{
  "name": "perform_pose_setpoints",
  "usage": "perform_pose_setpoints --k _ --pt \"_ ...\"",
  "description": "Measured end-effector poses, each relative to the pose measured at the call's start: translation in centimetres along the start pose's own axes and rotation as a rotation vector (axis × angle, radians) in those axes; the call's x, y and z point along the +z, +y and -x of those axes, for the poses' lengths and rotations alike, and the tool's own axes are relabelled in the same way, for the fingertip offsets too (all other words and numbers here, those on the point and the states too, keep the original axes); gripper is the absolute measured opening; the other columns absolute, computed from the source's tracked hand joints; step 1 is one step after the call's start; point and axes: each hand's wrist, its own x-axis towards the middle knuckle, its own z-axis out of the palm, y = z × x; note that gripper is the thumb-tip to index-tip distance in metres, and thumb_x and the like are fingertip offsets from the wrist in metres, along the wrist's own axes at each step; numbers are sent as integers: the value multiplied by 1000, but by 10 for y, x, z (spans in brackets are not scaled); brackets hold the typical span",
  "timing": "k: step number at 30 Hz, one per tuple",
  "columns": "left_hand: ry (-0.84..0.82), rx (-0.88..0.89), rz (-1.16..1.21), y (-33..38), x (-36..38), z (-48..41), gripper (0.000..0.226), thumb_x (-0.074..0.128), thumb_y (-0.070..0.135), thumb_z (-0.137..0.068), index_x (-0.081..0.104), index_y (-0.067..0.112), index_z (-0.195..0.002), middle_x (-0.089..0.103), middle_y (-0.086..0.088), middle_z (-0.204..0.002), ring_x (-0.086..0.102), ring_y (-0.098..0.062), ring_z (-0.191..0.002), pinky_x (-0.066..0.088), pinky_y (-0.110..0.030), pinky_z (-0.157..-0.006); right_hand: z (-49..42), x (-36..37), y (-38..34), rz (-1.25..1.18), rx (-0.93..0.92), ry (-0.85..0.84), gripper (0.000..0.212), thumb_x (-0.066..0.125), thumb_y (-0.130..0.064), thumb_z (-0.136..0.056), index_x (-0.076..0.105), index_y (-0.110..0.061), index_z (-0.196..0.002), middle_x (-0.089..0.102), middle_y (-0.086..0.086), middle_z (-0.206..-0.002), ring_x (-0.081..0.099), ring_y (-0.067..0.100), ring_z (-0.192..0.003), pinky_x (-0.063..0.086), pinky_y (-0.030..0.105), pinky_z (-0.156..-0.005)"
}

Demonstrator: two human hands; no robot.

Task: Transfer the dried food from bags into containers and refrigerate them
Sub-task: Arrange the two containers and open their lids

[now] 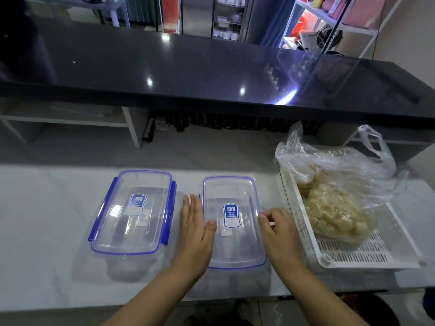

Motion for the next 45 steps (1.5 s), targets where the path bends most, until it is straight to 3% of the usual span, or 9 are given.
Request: perform_pose_setpoints --k 6,11,15,19,24,29,34,40,45 --pt "63 44 252 32 -14 -14 61 30 45 -98 -2 35 -148 -5 18 -157 -3 -2 -144 12 -39 -120 -29 -21 -42 -618 278 -131 15 46 -13 -96 58 -12 -88 65 7 -75 54 11 -50 45 23 -50" --pt "122 100 53 40 -43 -38 53 33 36 -98 22 24 -148 25 4 -155 19 -9 -141 16 -30 -117 -72 -37 -76 -642 123 -182 19 48 -15 -96 59 -13 -81 57 3 -58 42 9 -42 36 19 -42" --pt "127 108 -424 32 -57 -50 49 46 28 -96 36 17 -142 35 -1 -150 20 -20 -143 12 -33 -115 -95 -37 -99 -484 -136 -182 16 54 -10 -93 61 -16 -80 54 1 -64 43 5 -51 38 16 -50" --pt "181 154 -622 15 -71 -60 45 56 25 -88 50 17 -132 48 -1 -142 22 -22 -143 11 -41 -115 -113 -20 -98 -109 -400 -139 12 63 -8 -84 66 -18 -79 60 -8 -72 53 7 -64 44 21 -64" --pt "190 15 -782 4 -92 -73 56 51 40 -91 36 22 -142 34 0 -151 11 -22 -145 8 -46 -116 -127 18 -74 310 -804 -120 2 69 -15 -79 71 -15 -78 59 -1 -73 53 20 -69 45 30 -58" --pt "134 -62 -772 -6 -88 -70 64 43 45 -93 18 26 -148 14 3 -158 5 -19 -146 3 -45 -118 -143 50 -50 296 -673 -230 5 70 -15 -80 75 -12 -80 59 4 -75 55 24 -76 47 36 -60" --pt "182 -67 -779 -6 -81 -59 62 40 45 -94 17 26 -149 13 6 -158 4 -16 -146 1 -41 -117 -157 66 -47 388 -508 -437 13 64 -25 -86 75 -18 -91 61 0 -94 53 17 -96 40 28 -72" --pt "231 -80 -768 -10 -74 -46 61 43 45 -94 22 27 -148 19 6 -157 10 -15 -146 -2 -35 -114 -176 78 -44 363 -277 -610 9 67 -21 -79 75 -21 -84 69 -3 -97 64 18 -91 52 32 -78" --pt "194 -88 -732 -10 -77 -42 58 39 44 -94 23 27 -147 18 8 -157 10 -13 -145 -1 -34 -116 -178 86 -43 301 -253 -619 15 62 -18 -82 75 -11 -82 73 9 -90 67 25 -86 55 35 -76"
